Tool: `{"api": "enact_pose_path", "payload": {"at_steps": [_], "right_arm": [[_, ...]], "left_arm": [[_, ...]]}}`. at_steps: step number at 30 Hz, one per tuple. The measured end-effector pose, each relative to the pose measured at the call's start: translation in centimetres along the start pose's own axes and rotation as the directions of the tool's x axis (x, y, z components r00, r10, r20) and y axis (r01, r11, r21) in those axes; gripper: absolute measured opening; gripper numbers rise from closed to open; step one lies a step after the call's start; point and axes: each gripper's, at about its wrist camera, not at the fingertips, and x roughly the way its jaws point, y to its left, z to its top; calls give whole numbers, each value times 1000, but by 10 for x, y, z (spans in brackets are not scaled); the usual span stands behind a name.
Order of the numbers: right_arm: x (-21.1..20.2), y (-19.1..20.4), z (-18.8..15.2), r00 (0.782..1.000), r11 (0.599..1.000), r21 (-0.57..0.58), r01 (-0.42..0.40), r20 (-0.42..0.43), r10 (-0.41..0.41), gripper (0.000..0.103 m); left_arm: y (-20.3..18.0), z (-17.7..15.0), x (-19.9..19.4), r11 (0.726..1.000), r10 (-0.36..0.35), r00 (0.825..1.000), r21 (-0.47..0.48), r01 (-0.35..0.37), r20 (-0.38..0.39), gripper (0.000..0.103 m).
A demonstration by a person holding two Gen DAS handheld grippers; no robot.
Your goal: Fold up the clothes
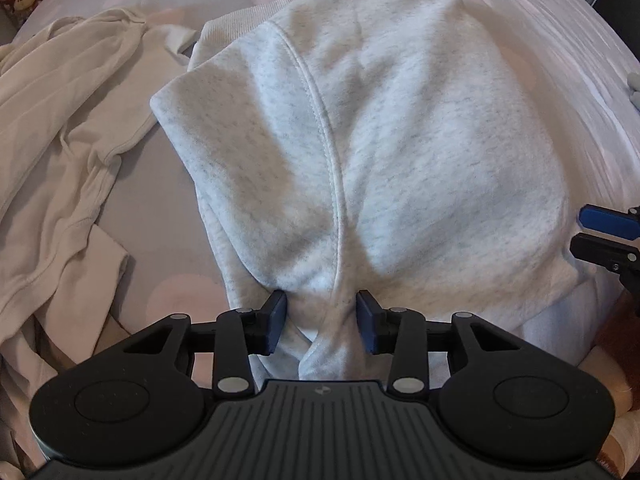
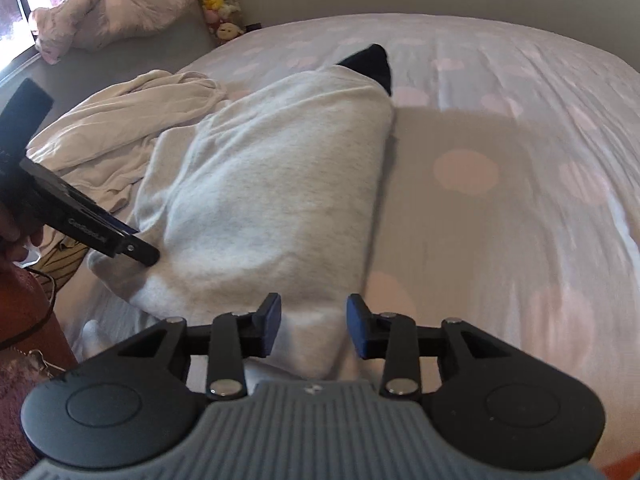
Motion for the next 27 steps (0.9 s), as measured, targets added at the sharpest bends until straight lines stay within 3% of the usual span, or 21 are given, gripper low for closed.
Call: {"api": "enact_pose_path", "payload": {"at_steps": [4,8,12,14,16,27], "right_arm": [[-7,-1,-13,998,1000,-15,-20,-61,19,53],[5,24,-21,993,984,-171,45,-99,-63,53],[21,27,-20,985,977,-181,115,-106,-135,33],[22,18,-17,989,990,-108,94,-106,-105,30],[22,16,-18,989,991,-106,80,-114,-92,17],[24,14,-23,980,990,-103,96,-166,-113,6]], "left_arm": [[8,-7,-3,999,-18,1000,-33,18,20,37],[2,-12,-5,1000,17,1000,-2,-17,26,38],[7,-18,-7,1000,11,999,-9,-11,36,38],[11,-20,-7,1000,0,999,-21,0,39,38],[13,-22,-8,1000,1,999,-19,-1,37,38],[25,-36,-13,1000,-8,999,-30,9,42,38]]}}
